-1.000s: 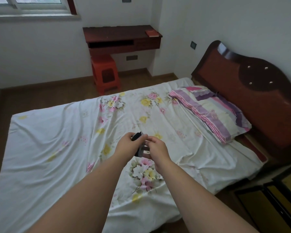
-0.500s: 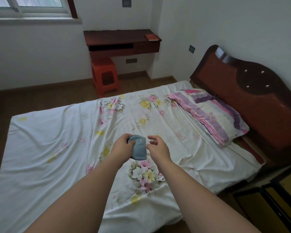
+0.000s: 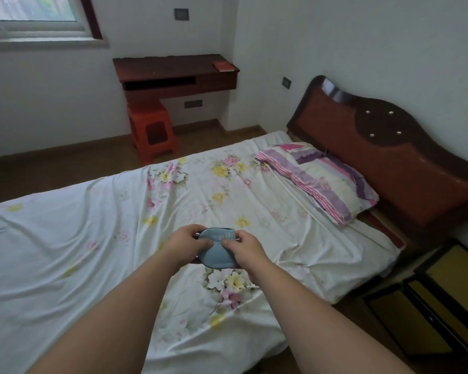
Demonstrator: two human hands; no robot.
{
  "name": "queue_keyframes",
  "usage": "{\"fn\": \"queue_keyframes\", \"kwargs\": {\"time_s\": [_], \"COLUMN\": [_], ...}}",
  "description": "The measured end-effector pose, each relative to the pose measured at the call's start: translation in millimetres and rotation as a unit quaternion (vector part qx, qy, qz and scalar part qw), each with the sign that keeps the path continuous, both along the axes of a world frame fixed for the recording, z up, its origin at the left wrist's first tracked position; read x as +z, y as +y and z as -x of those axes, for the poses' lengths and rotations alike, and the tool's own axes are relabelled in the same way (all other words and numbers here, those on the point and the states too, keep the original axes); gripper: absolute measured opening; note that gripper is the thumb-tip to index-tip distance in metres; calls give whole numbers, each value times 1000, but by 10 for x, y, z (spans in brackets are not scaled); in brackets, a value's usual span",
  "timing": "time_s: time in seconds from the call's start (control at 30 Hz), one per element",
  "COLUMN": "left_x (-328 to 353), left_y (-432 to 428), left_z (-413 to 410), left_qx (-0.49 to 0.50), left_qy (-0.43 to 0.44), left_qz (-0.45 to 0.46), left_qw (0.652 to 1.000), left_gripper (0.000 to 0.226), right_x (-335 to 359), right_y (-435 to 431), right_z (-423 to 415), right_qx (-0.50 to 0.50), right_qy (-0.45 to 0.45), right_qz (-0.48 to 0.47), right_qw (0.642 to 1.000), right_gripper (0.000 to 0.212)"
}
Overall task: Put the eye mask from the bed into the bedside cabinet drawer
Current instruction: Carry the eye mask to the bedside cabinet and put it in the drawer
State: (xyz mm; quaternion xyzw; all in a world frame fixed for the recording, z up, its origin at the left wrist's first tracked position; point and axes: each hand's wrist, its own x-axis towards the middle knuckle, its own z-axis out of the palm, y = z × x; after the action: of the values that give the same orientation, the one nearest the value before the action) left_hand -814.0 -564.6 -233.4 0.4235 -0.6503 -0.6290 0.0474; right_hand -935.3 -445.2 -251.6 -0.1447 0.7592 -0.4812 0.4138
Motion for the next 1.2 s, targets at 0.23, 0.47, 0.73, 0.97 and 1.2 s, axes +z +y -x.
{"fn": "queue_keyframes", "kwargs": {"time_s": [0.23, 0.47, 0.73, 0.97, 1.2], "left_x": [-33, 131, 245, 314, 304], "left_y": [476, 1599, 3163, 4514, 5190], "left_z": [619, 1546, 2642, 3529, 4271], "left_qx": [-141, -265, -346, -401, -436], "left_qy": [-2, 31, 50, 47, 49], "left_qz": [-2, 10, 23, 47, 65], "left_qw": [990, 964, 937, 914, 896], "left_gripper": [14, 16, 16, 13, 13], "right_x": [41, 218, 337, 430, 498], "right_y": [811, 2068, 3658, 4973, 5645], "right_z": [226, 752, 1525, 2205, 2798], "right_qx": [-120, -257, -344, -389, -415], "right_qy": [39, 49, 57, 57, 51], "right_qz": [-15, 3, 5, 9, 20], "right_qw": [992, 965, 937, 919, 908], "right_gripper": [14, 11, 8, 24, 23]}}
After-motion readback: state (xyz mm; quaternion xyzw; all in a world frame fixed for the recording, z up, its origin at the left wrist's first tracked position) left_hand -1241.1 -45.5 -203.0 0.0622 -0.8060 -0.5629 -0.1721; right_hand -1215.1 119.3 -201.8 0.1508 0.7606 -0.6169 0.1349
